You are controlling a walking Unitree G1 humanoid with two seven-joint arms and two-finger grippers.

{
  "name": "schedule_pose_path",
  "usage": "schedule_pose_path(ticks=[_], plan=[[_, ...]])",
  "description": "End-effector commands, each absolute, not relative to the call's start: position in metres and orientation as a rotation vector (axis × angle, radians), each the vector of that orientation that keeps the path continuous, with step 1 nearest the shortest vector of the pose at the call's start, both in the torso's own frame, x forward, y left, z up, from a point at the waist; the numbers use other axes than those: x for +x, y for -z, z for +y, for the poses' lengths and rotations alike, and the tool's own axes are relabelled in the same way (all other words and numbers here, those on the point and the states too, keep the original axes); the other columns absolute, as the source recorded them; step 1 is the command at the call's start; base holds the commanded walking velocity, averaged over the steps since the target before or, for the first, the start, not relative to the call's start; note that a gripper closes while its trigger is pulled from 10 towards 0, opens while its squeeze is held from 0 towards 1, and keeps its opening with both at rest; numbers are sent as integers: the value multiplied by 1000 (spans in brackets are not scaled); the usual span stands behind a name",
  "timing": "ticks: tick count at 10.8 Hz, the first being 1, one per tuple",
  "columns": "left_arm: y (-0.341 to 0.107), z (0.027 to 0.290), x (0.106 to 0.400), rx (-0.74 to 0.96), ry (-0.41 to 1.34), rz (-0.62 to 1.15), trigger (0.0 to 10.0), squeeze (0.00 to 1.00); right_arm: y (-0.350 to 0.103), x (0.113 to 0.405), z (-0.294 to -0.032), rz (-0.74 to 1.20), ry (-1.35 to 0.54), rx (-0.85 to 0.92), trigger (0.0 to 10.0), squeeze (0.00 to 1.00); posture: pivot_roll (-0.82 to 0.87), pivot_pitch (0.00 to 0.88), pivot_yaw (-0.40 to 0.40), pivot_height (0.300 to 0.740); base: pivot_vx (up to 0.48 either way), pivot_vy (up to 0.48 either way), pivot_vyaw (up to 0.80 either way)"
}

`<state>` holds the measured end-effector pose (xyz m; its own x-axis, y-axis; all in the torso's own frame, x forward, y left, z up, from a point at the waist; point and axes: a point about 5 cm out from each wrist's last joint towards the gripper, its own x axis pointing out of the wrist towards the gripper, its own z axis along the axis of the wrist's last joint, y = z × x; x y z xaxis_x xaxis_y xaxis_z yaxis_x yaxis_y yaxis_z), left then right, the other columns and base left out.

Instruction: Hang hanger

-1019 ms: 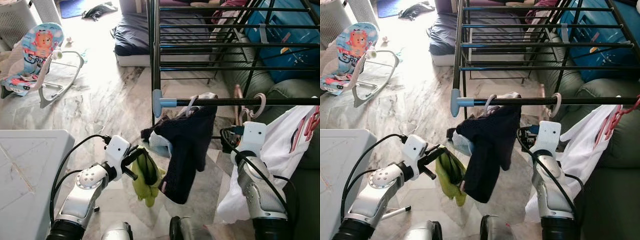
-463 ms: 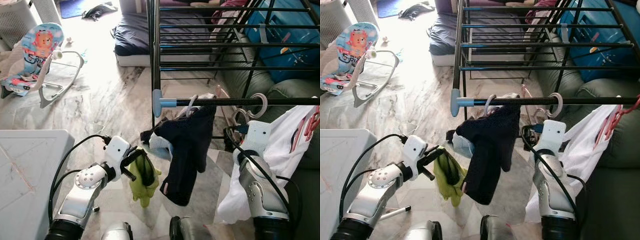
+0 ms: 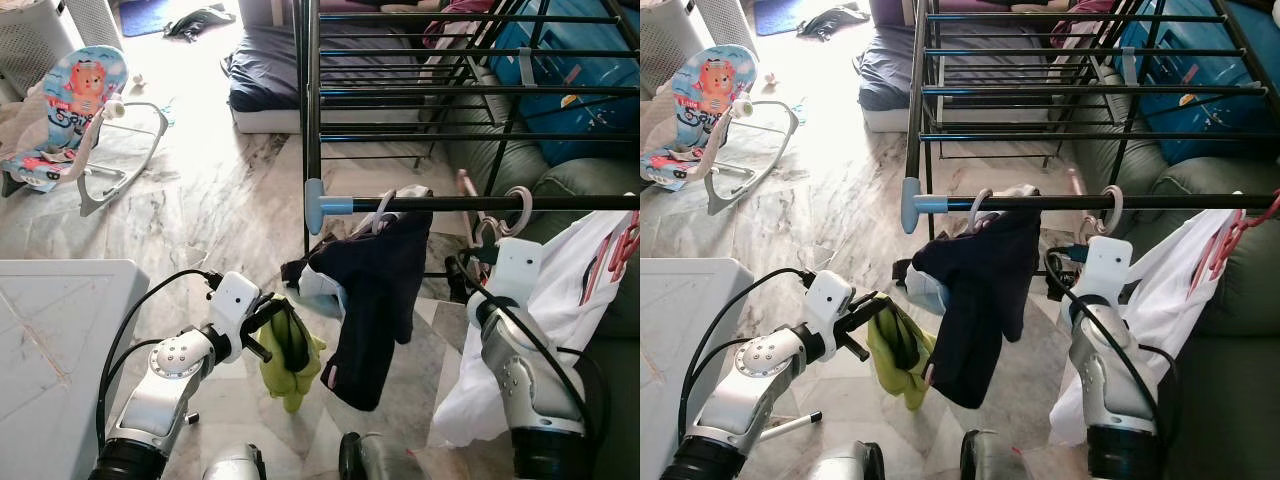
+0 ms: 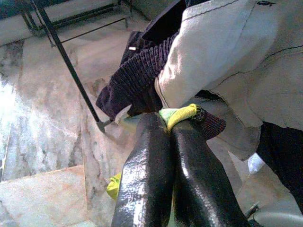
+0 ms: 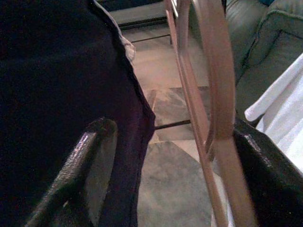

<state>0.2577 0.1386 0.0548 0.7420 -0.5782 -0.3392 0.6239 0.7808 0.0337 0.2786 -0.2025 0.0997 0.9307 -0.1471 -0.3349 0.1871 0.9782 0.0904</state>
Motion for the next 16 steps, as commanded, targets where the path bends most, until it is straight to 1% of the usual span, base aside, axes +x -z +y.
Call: schedule_pose_path(ticks=[1, 2, 12, 16], plan=[[-58, 139, 260, 170, 674, 317, 10000, 0, -106, 280, -206, 321, 172, 115, 4392, 0, -80, 113, 8, 740, 0, 0, 0], [-57, 139, 260, 171, 672, 319, 10000, 0, -106, 280, -208, 324, 176, 118, 0, 0, -80, 113, 8, 740, 0, 0, 0], [-56, 142, 259, 185, 670, 335, 10000, 0, -97, 273, -206, 378, 186, 145, 0, 0, -78, 116, 12, 740, 0, 0, 0], [-54, 143, 259, 186, 659, 336, 10000, 0, -92, 271, -205, 417, 164, 162, 0, 0, -81, 99, 7, 740, 0, 0, 0]])
